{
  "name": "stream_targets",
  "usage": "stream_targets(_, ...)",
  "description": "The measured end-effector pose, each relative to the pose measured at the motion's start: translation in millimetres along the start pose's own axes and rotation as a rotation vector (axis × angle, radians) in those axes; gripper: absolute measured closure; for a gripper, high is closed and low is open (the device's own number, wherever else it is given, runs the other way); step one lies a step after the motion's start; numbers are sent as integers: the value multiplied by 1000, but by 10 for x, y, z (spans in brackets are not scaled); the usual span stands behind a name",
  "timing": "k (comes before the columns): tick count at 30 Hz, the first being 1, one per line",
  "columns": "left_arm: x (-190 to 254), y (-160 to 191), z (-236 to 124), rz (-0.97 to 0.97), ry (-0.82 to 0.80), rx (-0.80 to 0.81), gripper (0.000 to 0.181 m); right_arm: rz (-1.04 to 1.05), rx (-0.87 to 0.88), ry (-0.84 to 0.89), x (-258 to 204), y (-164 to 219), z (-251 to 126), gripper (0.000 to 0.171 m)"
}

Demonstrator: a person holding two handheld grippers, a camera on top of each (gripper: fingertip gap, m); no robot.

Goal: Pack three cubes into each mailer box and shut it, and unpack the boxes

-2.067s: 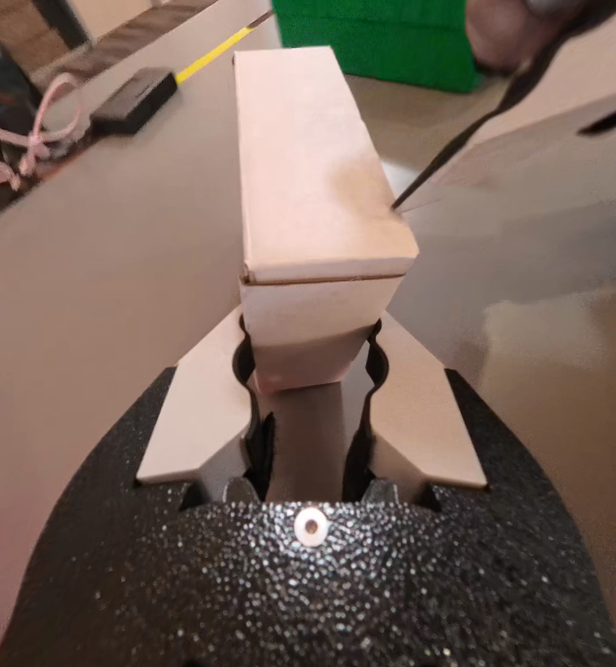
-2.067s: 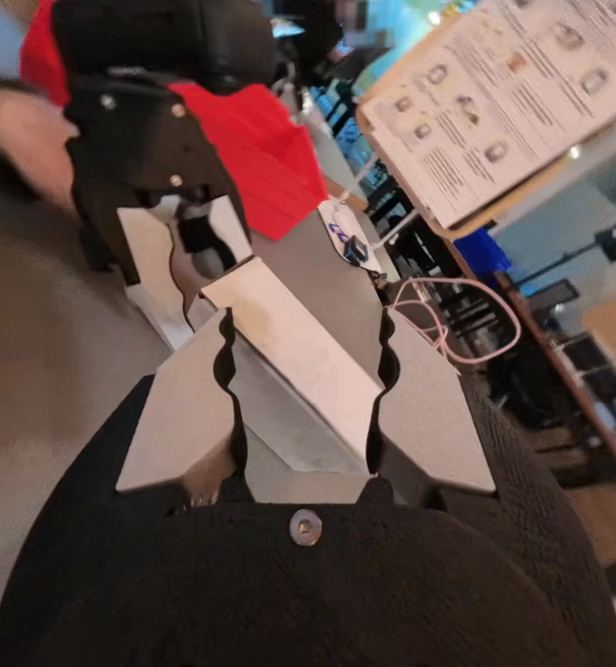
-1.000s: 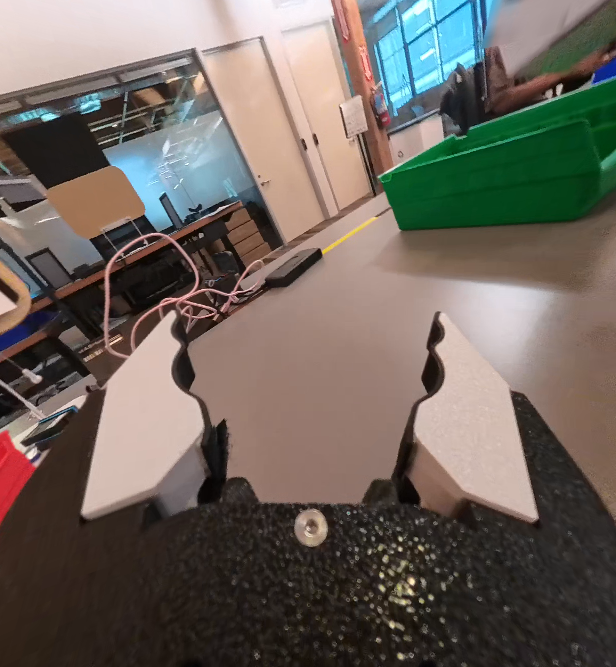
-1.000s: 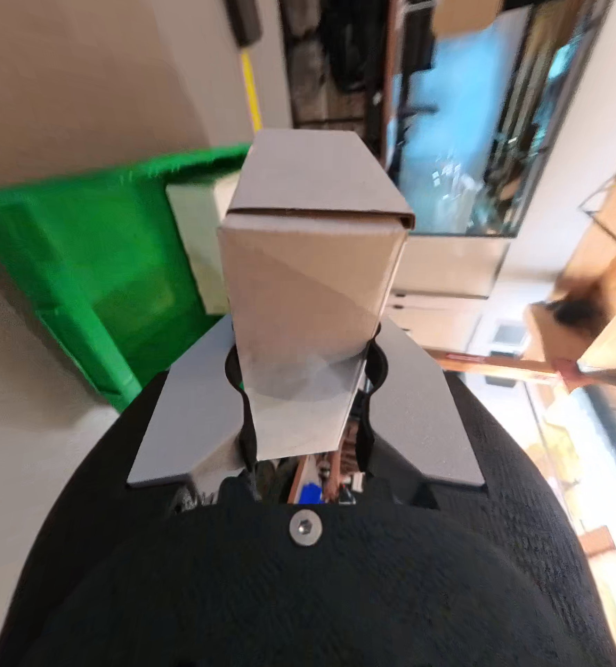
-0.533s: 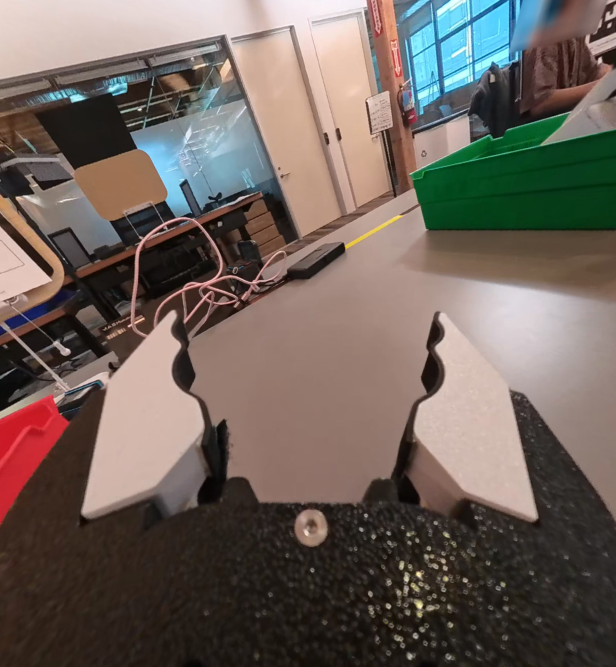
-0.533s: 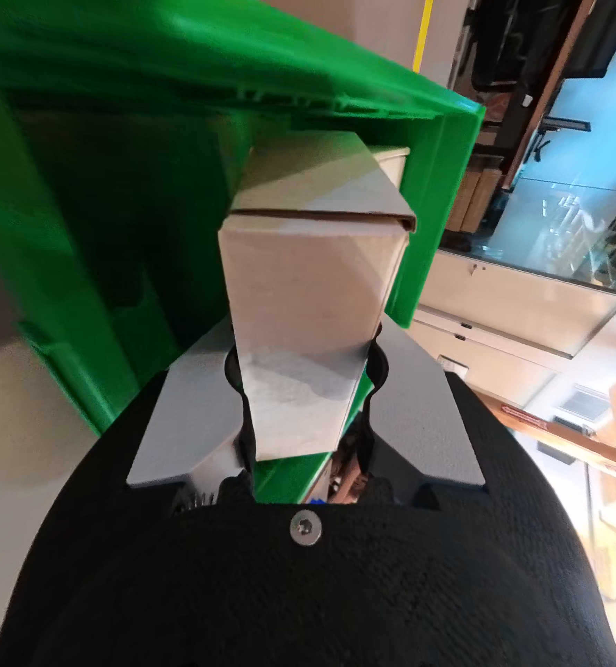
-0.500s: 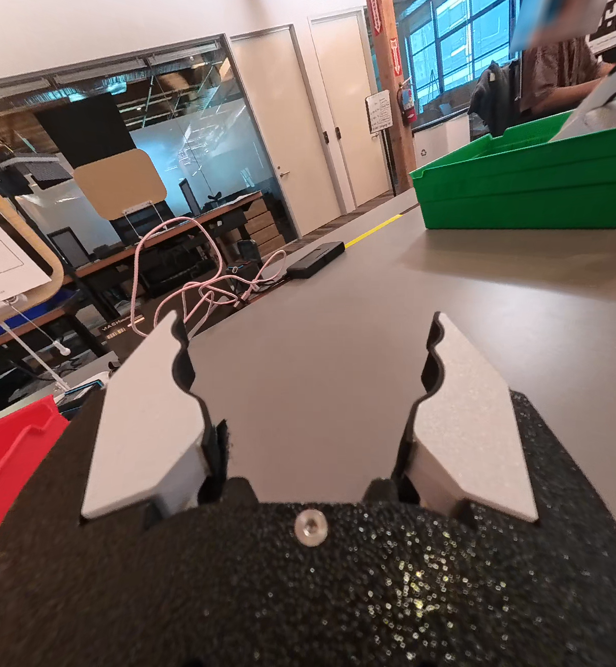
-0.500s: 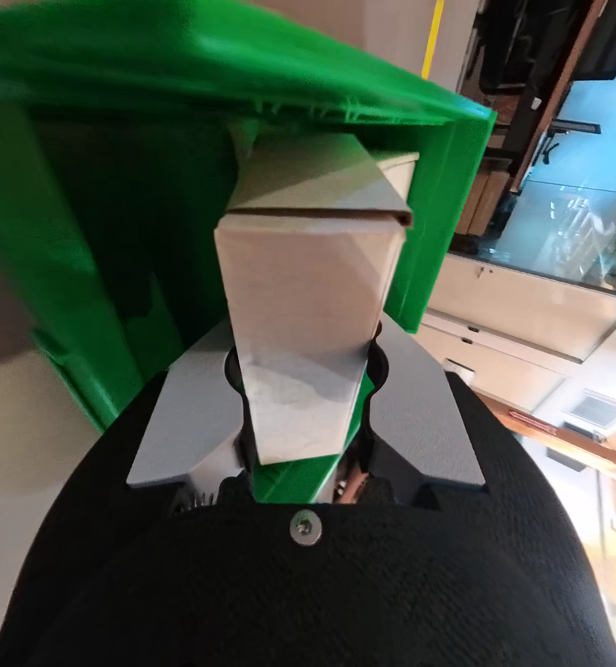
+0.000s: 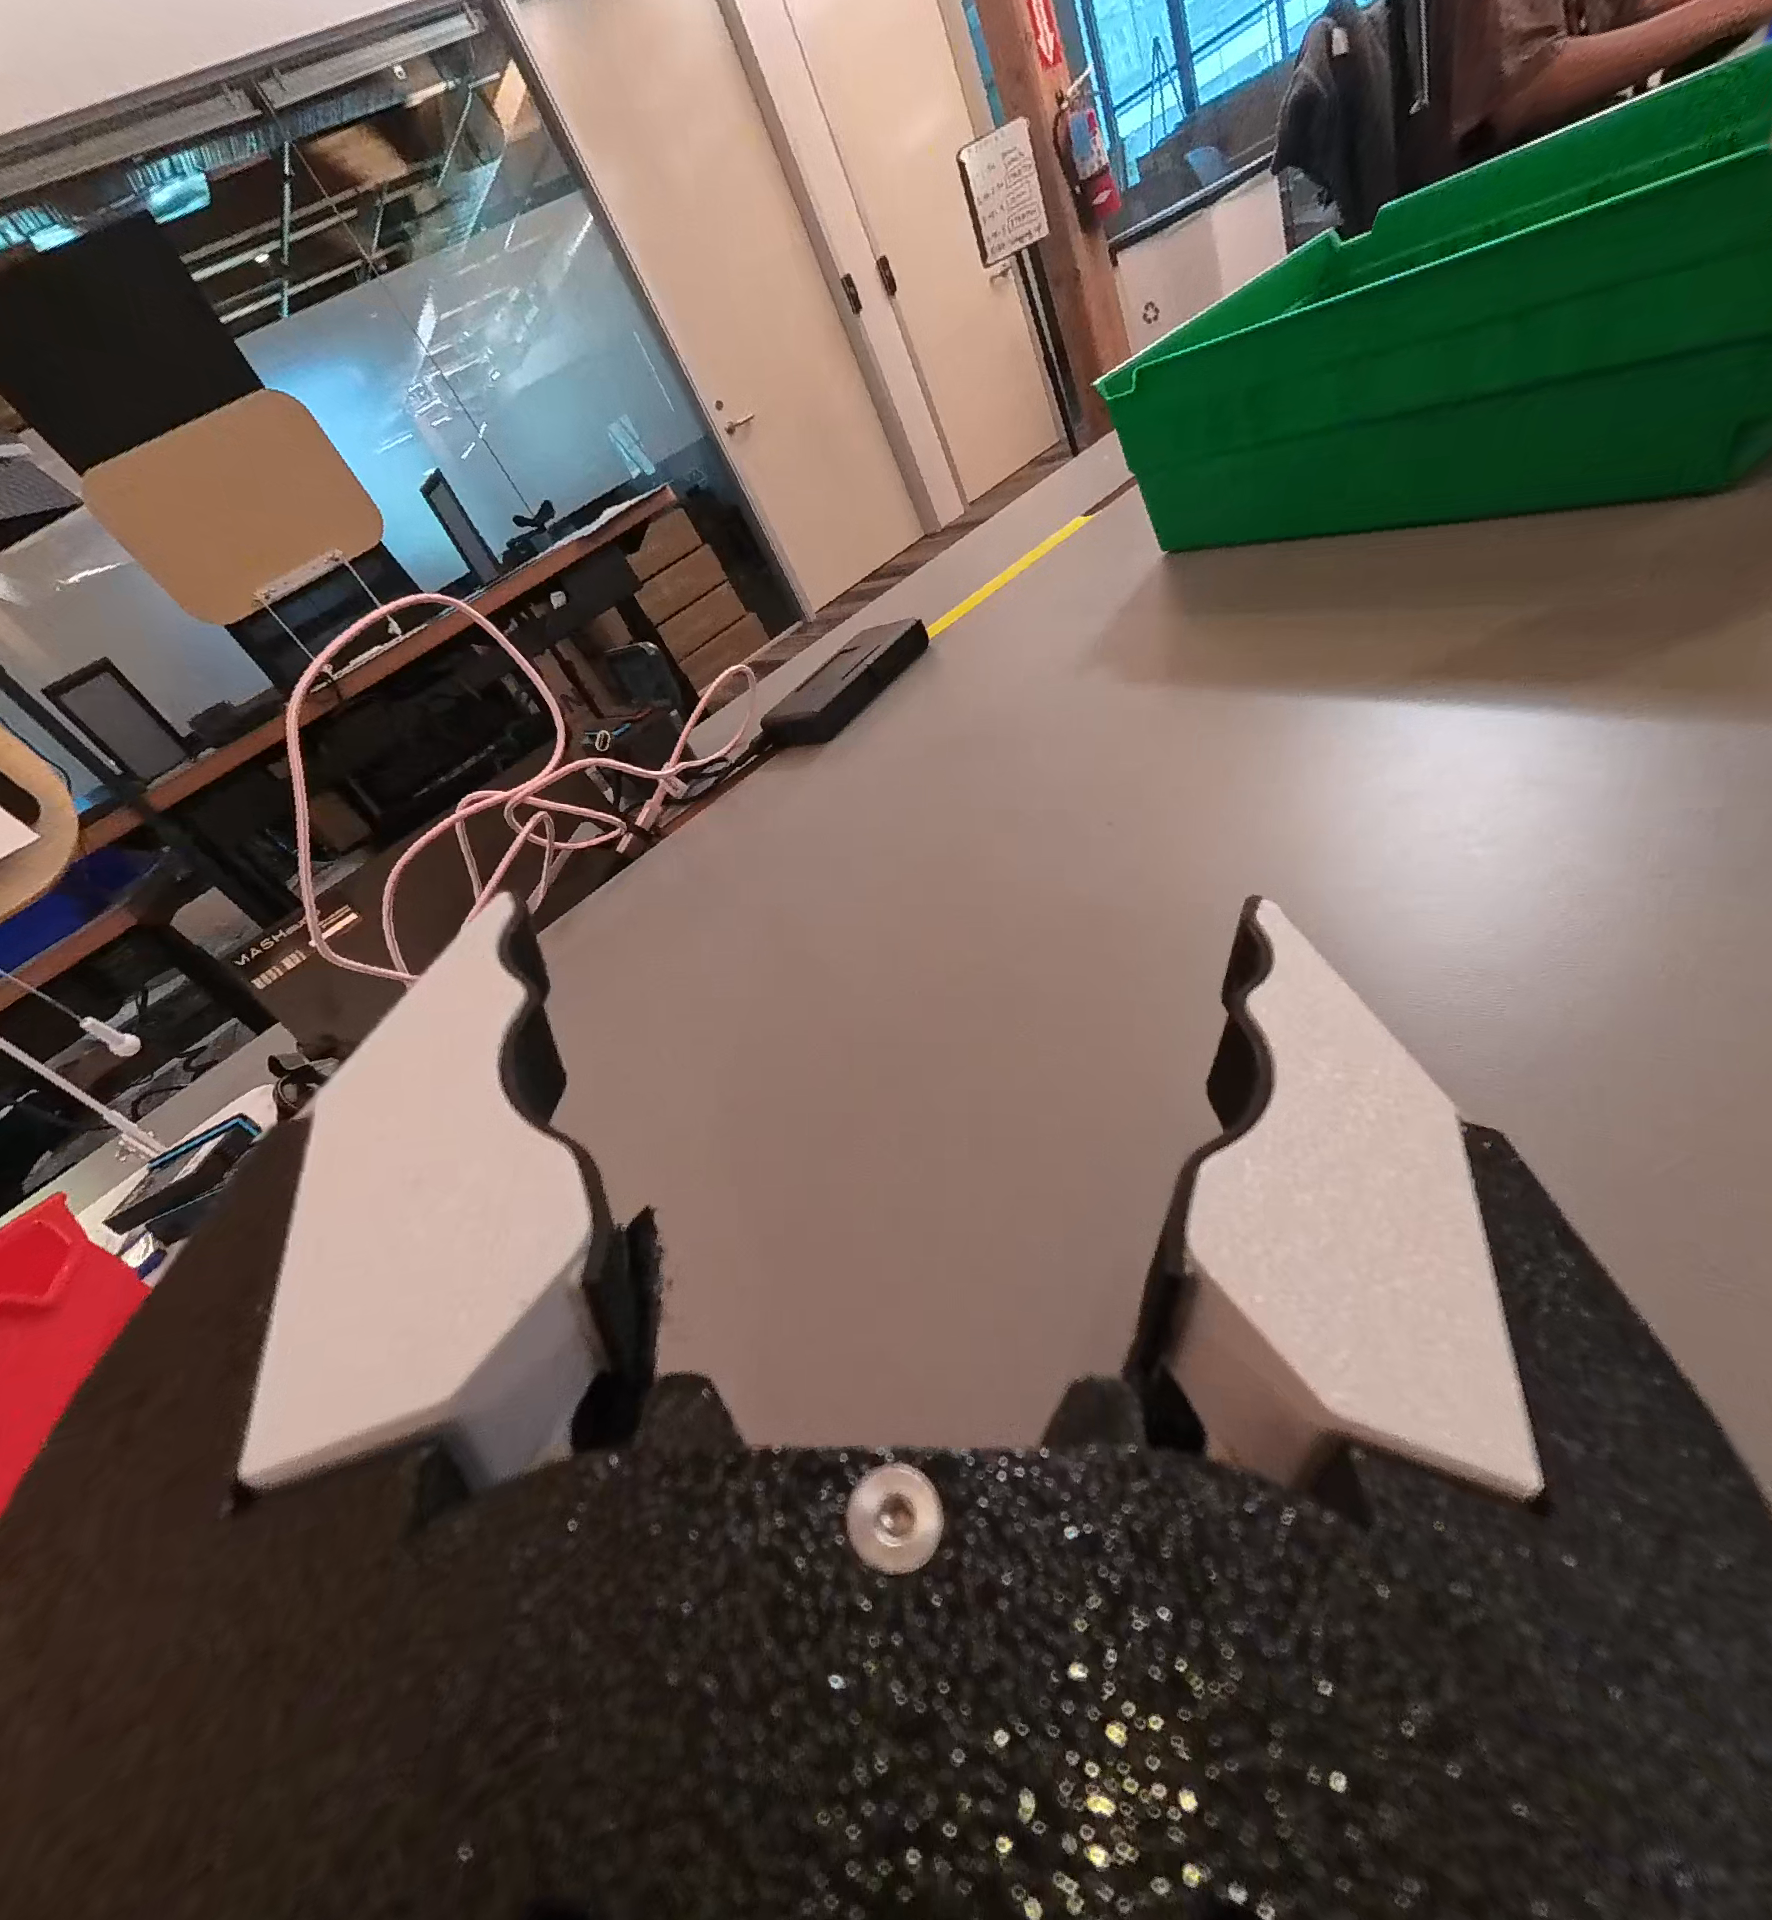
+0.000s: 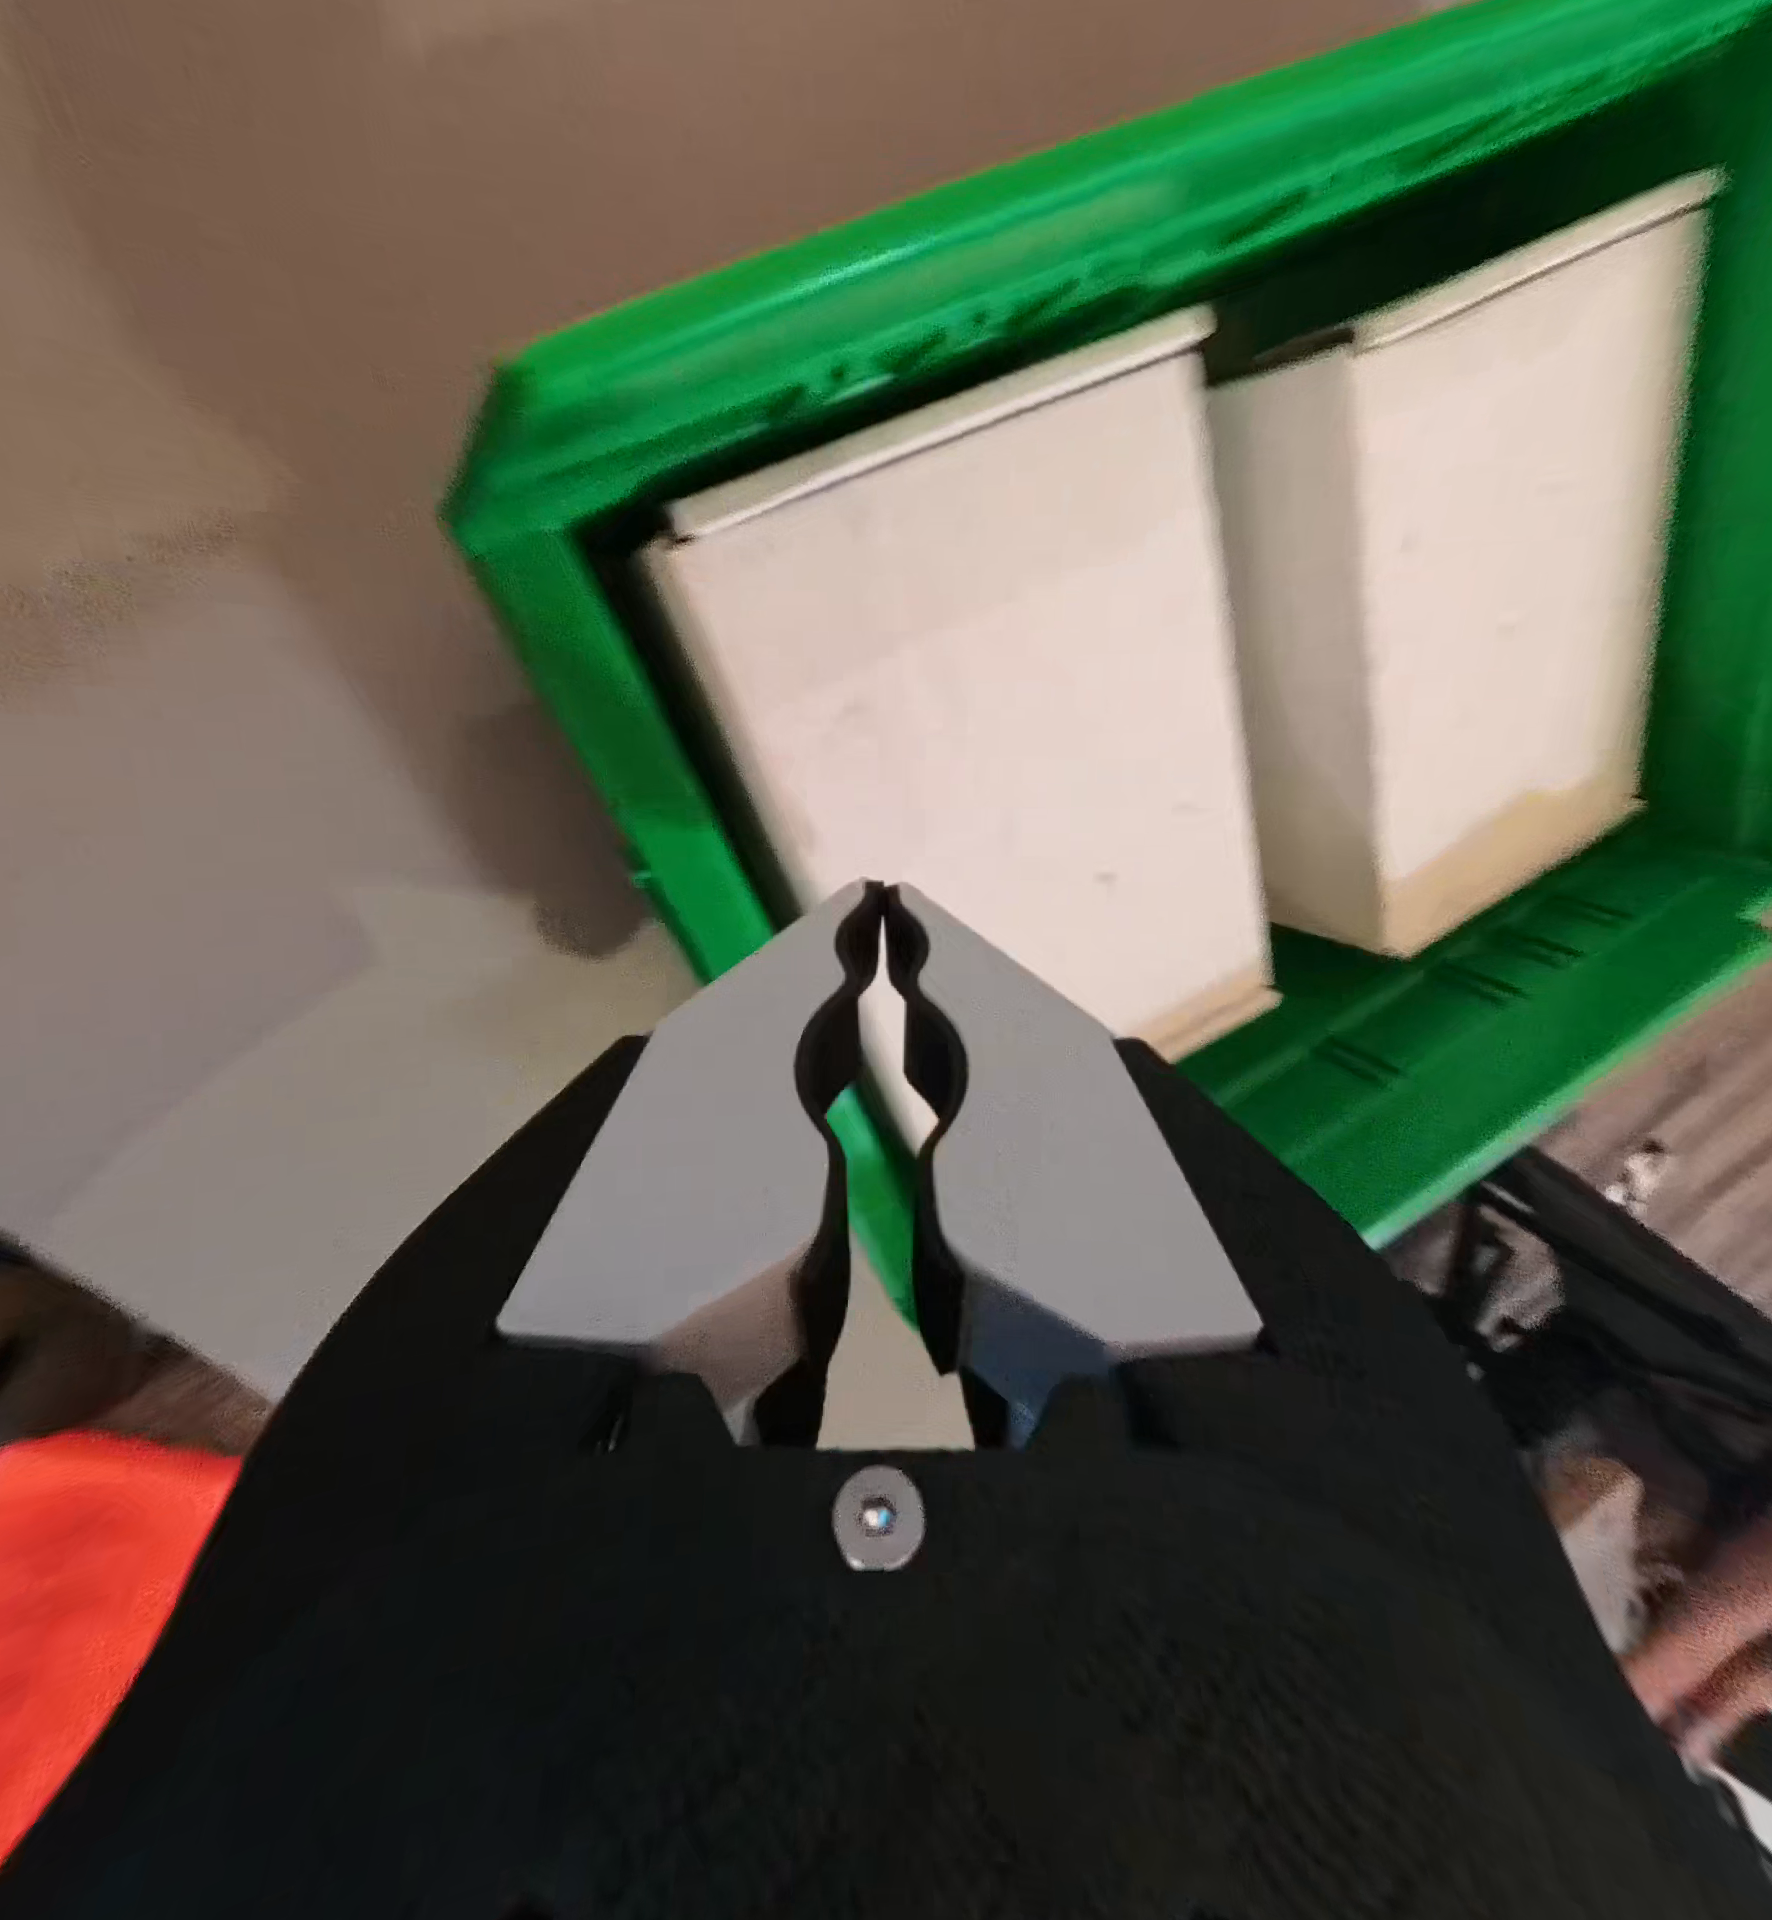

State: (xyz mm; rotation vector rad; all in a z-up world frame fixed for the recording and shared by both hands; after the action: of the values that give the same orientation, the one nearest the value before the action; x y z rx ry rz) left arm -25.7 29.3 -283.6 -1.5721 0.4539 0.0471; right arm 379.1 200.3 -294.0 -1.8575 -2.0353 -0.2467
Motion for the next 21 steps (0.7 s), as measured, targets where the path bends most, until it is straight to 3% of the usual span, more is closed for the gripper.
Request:
stream_targets(9, 57, 5, 5, 15, 20, -6, 56, -45, -26, 22, -1, -44, 91, 171)
stream_targets(16, 51, -1, -3, -6, 24, -3, 57, -40, 2, 135, 69, -71, 125, 171)
stream_targets(19, 39, 2, -9, -14, 19, -2, 58, 46, 88, 355, 247, -68, 1, 171)
stream_targets(21, 22, 0, -16, -24, 13, 2, 58, 149, 284, 639, 416, -109, -311, 154)
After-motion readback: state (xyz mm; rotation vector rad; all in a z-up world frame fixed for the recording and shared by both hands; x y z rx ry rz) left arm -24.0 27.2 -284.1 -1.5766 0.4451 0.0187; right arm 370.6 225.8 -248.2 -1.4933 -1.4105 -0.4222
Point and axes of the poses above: each gripper's, where its closed fingertips meet, z out along the fingers, y out of its underside, x = y × z across the jaws, the point moved 3 cm from there along -z, back along the fingers, and after that the axes turned 7 degrees about -z, right-handed, at the moved point
